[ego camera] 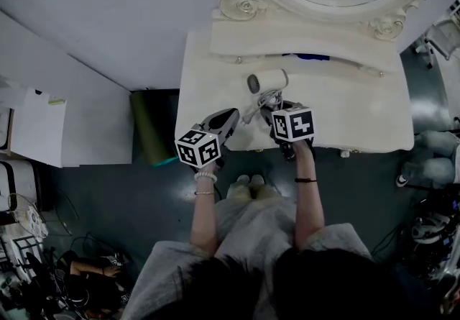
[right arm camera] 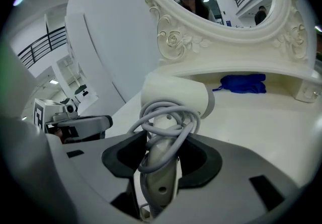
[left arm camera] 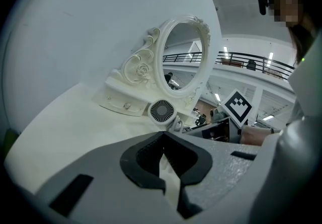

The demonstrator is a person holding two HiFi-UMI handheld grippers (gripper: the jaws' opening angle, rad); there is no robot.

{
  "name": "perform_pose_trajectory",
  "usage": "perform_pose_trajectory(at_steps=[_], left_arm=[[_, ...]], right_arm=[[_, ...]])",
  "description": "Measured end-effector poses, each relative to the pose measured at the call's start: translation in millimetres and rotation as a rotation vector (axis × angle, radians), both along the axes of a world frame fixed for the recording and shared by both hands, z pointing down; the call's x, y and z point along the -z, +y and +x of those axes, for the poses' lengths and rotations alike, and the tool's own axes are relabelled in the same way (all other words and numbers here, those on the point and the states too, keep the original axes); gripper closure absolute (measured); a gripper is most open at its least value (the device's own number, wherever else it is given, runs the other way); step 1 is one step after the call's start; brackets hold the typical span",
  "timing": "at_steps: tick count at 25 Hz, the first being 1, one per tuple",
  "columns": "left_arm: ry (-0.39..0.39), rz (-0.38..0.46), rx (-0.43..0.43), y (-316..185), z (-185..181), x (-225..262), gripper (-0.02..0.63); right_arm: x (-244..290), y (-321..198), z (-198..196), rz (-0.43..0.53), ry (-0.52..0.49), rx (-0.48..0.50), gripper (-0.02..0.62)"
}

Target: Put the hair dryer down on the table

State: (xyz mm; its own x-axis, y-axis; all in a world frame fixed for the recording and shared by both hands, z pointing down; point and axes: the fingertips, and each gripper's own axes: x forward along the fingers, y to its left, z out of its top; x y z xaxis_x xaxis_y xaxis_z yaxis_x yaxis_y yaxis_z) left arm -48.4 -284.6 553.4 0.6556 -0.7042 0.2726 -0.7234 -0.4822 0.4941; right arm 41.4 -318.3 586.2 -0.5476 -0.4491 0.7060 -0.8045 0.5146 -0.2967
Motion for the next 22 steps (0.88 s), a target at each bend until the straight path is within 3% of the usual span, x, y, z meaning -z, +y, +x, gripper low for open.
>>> perform_pose_trajectory(at_steps=[11, 15, 22], left_arm=[[0.002, -0.073, -0.02, -13.3, -10.0, -20.6, 0.601], [0.044, -0.092, -0.008, -18.3, -13.6, -22.6, 0.601], [0.036, -0.124, -0.009, -19.3, -14.7, -28.6, 0.601]], right_arm=[[-18.7, -19.3, -13.2, -0.05, 0.075, 0.034, 0.41], [-22.7, -24.2, -17.1, -0.041, 0.142, 0.075, 0.409], [-28.8, -28.0, -22.2, -0.032, 0.235, 0.128, 0.409]])
